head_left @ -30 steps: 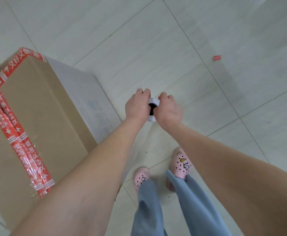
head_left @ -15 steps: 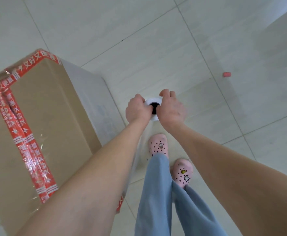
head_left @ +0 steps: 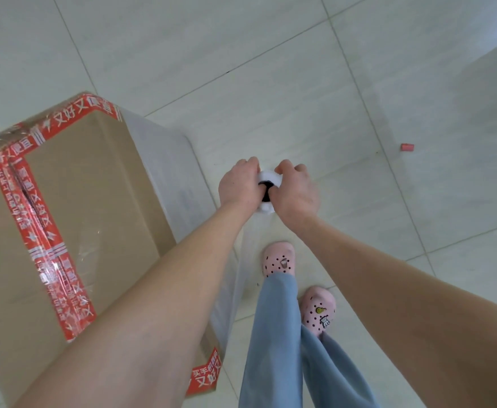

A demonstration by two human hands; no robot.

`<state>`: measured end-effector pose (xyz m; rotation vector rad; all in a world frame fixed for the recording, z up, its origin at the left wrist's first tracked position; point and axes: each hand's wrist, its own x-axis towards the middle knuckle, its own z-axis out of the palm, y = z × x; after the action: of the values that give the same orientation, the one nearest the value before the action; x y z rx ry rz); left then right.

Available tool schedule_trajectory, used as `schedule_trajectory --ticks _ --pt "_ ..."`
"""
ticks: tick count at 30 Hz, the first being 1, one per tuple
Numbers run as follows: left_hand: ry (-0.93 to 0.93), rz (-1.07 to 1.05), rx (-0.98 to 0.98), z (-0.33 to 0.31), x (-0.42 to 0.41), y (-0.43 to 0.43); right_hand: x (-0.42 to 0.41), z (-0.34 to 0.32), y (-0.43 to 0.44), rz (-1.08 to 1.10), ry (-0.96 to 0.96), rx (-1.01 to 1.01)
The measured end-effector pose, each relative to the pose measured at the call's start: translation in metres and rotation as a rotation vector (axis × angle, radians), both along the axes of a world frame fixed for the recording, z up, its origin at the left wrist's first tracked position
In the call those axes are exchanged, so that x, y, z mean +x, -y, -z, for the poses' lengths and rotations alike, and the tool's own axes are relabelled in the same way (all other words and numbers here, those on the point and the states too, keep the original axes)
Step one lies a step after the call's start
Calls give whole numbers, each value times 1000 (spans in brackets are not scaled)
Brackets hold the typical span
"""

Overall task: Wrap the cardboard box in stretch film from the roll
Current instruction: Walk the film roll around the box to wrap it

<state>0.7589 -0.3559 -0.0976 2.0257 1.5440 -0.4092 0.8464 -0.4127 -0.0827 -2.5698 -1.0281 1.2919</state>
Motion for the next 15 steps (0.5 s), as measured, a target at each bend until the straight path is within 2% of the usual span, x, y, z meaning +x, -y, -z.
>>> schedule_trajectory --ticks 4,9,11,15 --pt "34 -224 -60 0 -5 -11 1 -1 -24 -93 38 7" --pt "5 -475 -101 -8 -23 -33 -13 -3 -53 -128 -31 27" --pt "-13 -480 -153 -9 -31 -40 -18 -1 -57 -5 -102 -47" --pt "-34 -330 -198 -11 -28 -49 -18 2 -60 195 -158 -56"
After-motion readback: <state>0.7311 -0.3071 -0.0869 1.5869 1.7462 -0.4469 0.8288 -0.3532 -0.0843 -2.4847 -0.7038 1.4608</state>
